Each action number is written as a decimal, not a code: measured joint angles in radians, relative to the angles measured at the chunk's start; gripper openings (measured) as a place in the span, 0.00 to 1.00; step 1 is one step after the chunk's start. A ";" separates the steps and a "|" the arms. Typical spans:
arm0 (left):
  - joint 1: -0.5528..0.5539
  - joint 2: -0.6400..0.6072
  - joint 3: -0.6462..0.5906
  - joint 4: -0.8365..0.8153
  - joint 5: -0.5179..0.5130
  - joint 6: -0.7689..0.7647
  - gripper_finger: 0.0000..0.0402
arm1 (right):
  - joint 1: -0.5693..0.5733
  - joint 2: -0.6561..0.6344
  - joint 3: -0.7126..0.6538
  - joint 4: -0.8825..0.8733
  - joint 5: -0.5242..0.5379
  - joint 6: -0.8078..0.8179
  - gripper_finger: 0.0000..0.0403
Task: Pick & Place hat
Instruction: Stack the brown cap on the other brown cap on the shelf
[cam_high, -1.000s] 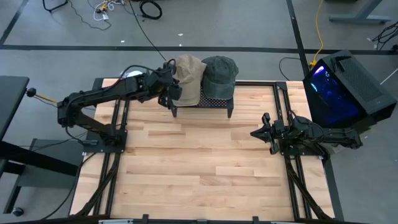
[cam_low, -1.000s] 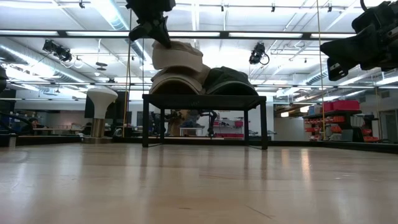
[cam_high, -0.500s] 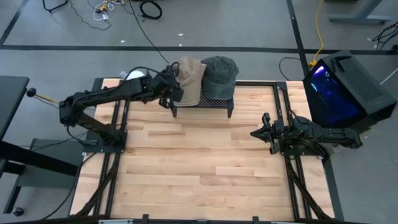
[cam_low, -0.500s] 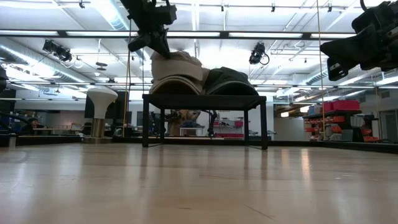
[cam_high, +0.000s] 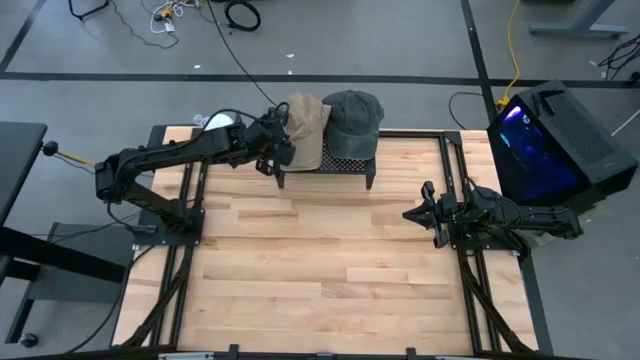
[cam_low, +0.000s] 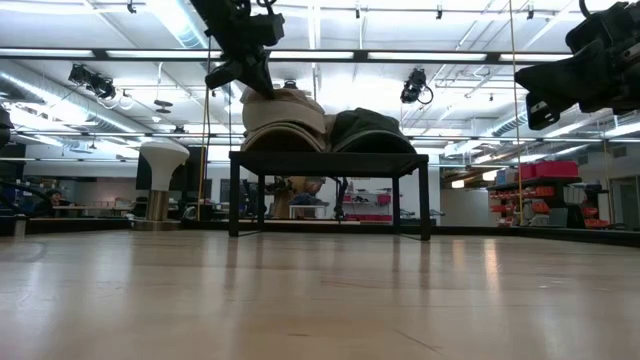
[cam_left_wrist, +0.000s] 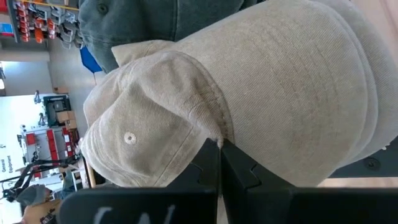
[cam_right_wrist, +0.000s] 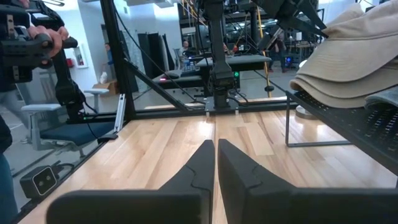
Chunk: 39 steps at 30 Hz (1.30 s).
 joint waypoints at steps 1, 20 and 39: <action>0.000 0.000 0.000 0.000 0.000 0.000 0.01 | 0.000 0.000 0.000 0.000 0.000 0.000 0.06; 0.006 0.001 -0.001 0.011 0.019 0.021 0.01 | 0.000 0.000 0.000 0.000 0.000 0.000 0.06; 0.006 0.002 -0.001 0.043 0.022 0.023 0.01 | 0.000 0.000 0.000 0.000 0.000 0.000 0.06</action>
